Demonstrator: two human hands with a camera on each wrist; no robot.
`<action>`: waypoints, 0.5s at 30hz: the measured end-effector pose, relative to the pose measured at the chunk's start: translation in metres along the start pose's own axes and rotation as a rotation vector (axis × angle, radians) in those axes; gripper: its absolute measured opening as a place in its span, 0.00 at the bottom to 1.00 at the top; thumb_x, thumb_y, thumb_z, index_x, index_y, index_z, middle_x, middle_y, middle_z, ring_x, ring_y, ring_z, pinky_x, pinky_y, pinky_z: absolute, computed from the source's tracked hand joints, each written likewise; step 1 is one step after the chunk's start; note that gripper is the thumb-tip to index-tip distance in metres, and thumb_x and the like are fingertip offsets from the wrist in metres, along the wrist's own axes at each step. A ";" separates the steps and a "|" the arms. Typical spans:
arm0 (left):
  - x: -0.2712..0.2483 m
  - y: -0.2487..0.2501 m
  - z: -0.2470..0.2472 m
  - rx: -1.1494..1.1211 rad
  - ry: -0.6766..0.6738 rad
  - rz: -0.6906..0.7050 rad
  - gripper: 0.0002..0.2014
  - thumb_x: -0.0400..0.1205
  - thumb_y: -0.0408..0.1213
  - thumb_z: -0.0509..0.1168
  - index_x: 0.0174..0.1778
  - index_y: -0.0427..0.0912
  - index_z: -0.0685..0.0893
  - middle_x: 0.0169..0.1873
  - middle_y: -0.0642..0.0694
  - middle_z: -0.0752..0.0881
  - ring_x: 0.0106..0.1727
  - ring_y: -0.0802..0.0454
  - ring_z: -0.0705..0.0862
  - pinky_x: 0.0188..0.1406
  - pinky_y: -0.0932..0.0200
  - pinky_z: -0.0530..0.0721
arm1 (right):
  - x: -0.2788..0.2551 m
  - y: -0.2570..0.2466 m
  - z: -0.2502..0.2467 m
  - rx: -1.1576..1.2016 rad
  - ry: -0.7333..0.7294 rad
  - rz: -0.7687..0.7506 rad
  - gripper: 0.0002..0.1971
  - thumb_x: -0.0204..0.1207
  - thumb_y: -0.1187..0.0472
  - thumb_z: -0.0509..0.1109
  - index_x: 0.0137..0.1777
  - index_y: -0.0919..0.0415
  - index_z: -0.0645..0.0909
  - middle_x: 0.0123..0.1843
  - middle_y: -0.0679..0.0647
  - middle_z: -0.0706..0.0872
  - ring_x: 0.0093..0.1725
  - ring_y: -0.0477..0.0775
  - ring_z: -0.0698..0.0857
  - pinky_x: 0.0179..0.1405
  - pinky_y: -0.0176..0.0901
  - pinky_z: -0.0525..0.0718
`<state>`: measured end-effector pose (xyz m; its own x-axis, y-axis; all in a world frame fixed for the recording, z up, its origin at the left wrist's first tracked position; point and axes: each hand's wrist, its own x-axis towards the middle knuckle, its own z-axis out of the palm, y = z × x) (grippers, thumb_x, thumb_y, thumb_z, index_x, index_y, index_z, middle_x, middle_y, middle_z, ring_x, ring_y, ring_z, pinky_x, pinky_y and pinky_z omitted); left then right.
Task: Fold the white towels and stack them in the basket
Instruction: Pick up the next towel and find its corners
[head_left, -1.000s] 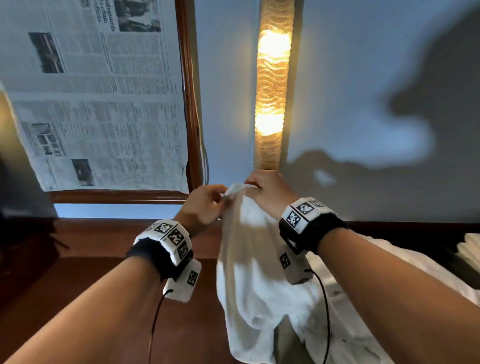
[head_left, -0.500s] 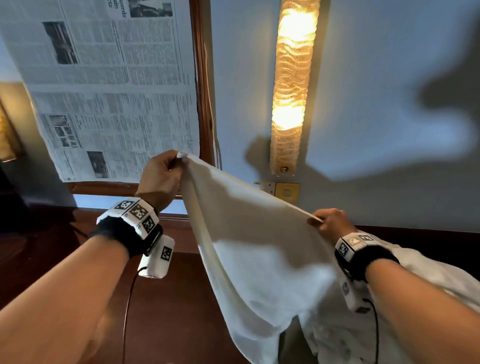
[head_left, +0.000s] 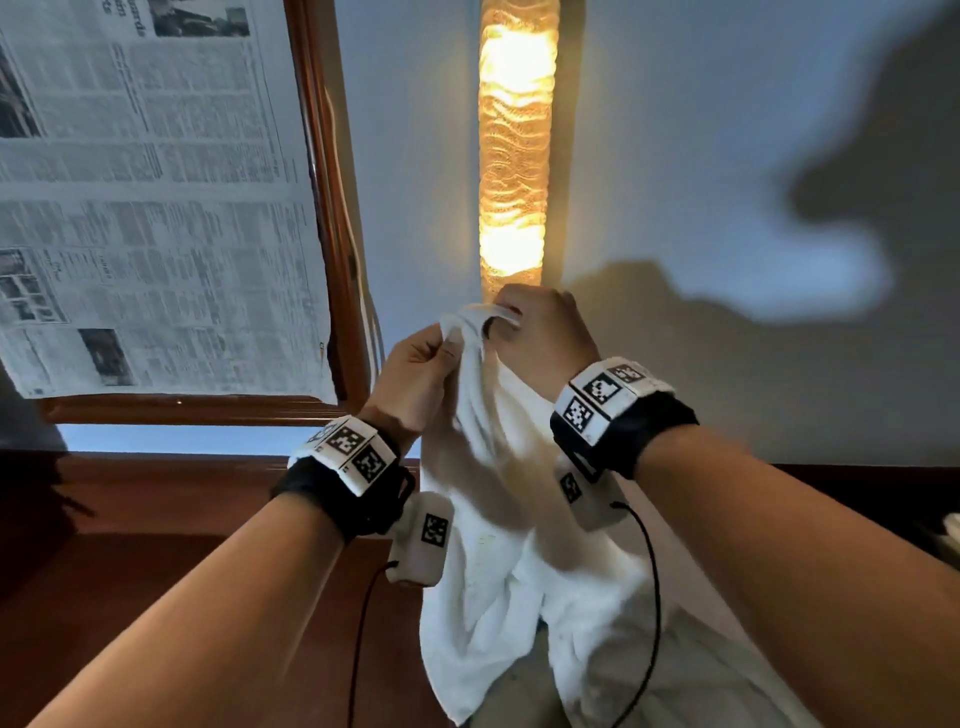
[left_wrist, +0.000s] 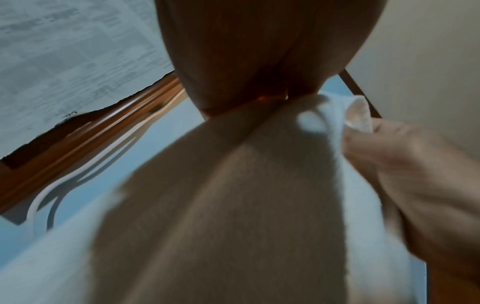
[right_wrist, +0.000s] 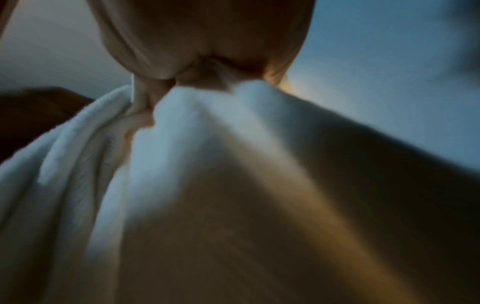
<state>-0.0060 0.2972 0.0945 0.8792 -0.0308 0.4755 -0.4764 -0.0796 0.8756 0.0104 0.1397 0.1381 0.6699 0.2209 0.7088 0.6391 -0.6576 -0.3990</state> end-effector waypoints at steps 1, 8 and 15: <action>0.001 0.000 0.000 0.045 -0.003 0.015 0.12 0.86 0.45 0.61 0.47 0.47 0.90 0.46 0.40 0.91 0.50 0.45 0.86 0.56 0.44 0.84 | -0.006 0.004 -0.001 0.008 -0.002 -0.005 0.15 0.72 0.55 0.63 0.26 0.47 0.63 0.22 0.48 0.67 0.24 0.48 0.67 0.32 0.45 0.60; -0.002 0.007 -0.018 0.139 -0.014 0.059 0.19 0.92 0.36 0.56 0.35 0.47 0.80 0.25 0.63 0.80 0.30 0.63 0.75 0.36 0.64 0.74 | -0.090 0.063 0.007 -0.133 -0.252 0.103 0.14 0.76 0.47 0.65 0.34 0.54 0.78 0.32 0.56 0.84 0.34 0.64 0.81 0.34 0.44 0.71; -0.029 0.011 -0.070 0.011 0.017 0.011 0.16 0.91 0.38 0.58 0.39 0.35 0.80 0.35 0.46 0.82 0.40 0.51 0.78 0.45 0.54 0.75 | -0.175 0.098 -0.038 -0.337 0.061 0.568 0.10 0.73 0.70 0.71 0.51 0.61 0.89 0.49 0.63 0.90 0.51 0.68 0.88 0.49 0.51 0.80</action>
<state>-0.0373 0.3669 0.0962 0.8735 -0.0145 0.4866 -0.4858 -0.0902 0.8694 -0.0585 0.0090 -0.0035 0.8386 -0.2613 0.4779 0.0330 -0.8514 -0.5235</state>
